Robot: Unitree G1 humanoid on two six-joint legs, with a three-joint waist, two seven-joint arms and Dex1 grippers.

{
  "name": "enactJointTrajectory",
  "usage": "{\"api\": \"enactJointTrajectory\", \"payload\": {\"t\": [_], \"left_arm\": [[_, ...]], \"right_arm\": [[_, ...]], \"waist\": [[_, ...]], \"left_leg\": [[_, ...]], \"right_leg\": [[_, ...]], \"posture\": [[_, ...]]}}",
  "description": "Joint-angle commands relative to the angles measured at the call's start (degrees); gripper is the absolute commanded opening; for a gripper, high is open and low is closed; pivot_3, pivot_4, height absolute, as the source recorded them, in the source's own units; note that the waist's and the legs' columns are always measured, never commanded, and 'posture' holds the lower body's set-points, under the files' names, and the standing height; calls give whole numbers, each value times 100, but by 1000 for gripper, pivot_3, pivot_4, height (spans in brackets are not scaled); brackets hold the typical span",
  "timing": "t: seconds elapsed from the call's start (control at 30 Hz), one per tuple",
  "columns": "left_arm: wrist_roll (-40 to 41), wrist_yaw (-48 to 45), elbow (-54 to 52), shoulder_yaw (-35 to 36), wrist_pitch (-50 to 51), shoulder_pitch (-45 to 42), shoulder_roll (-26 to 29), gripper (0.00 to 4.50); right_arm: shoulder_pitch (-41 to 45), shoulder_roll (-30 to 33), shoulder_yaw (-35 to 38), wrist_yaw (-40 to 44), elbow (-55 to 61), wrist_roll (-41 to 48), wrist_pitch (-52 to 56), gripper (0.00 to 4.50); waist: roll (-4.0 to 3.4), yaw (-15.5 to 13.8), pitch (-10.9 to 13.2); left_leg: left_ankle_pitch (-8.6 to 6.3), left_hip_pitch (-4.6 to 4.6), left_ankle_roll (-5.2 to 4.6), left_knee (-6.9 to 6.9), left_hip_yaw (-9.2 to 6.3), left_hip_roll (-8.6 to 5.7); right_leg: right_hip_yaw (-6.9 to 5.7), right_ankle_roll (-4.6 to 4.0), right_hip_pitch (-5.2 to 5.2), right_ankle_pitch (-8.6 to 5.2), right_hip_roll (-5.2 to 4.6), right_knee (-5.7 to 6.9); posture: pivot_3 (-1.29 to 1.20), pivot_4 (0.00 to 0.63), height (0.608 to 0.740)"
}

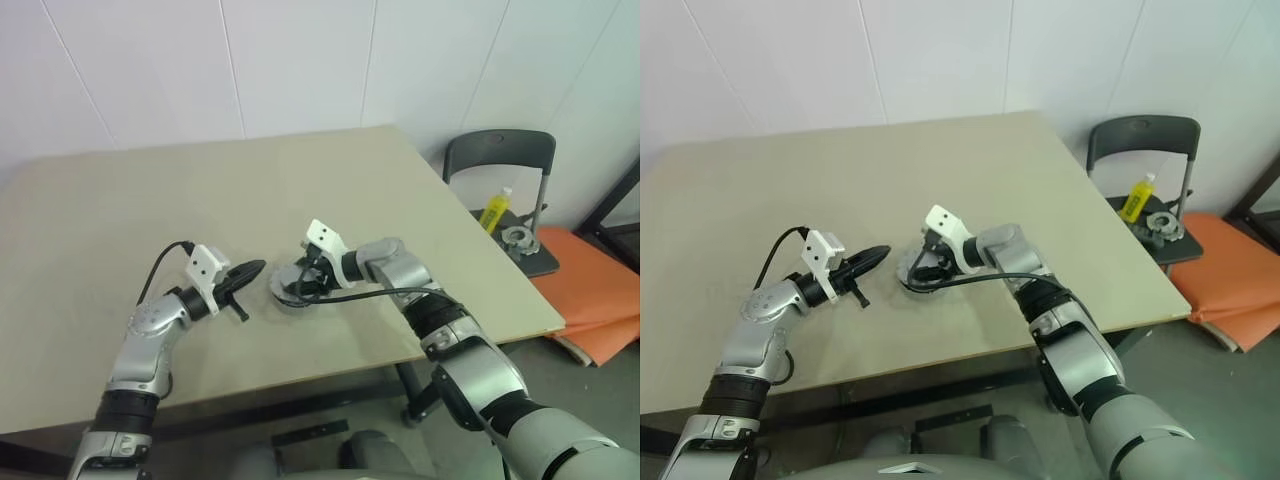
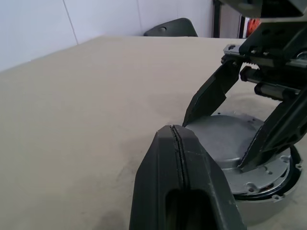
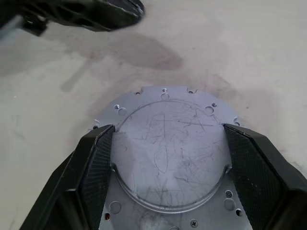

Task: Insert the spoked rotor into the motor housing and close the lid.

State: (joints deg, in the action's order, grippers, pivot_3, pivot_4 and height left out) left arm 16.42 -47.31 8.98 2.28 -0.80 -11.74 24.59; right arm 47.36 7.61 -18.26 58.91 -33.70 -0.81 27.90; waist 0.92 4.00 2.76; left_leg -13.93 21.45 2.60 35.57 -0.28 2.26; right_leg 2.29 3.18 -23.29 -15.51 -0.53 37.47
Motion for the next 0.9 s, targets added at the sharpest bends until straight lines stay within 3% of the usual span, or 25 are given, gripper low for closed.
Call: {"api": "enactJointTrajectory", "payload": {"t": [0.03, 0.67, 0.9], "left_arm": [[-10, -4, -63, -1, -92, -93, -6, 0], [-123, 28, -24, -125, -126, -74, -43, 0], [-128, 8, -55, -130, -117, -49, -44, 0]], "right_arm": [[-247, 119, -366, 391, 81, -26, 269, 3193], [-239, 188, 389, 796, 686, 936, -180, 3193], [-217, 489, -129, 639, 434, 267, -1059, 3193]], "waist": [[0, -4, 0], [-2, -2, 3], [-3, -11, 3]], "left_leg": [[-4, -1, -7, -3, 0, -2], [-19, -3, -32, -35, -4, -25], [-19, -3, -32, -28, -5, -26]], "right_leg": [[0, 5, 0, -2, -1, 0], [2, 29, 1, -16, -11, -17], [3, 29, 2, -16, -10, -13]], "posture": [[0, 0, 740], [0, 0, 740], [0, 0, 740]]}}
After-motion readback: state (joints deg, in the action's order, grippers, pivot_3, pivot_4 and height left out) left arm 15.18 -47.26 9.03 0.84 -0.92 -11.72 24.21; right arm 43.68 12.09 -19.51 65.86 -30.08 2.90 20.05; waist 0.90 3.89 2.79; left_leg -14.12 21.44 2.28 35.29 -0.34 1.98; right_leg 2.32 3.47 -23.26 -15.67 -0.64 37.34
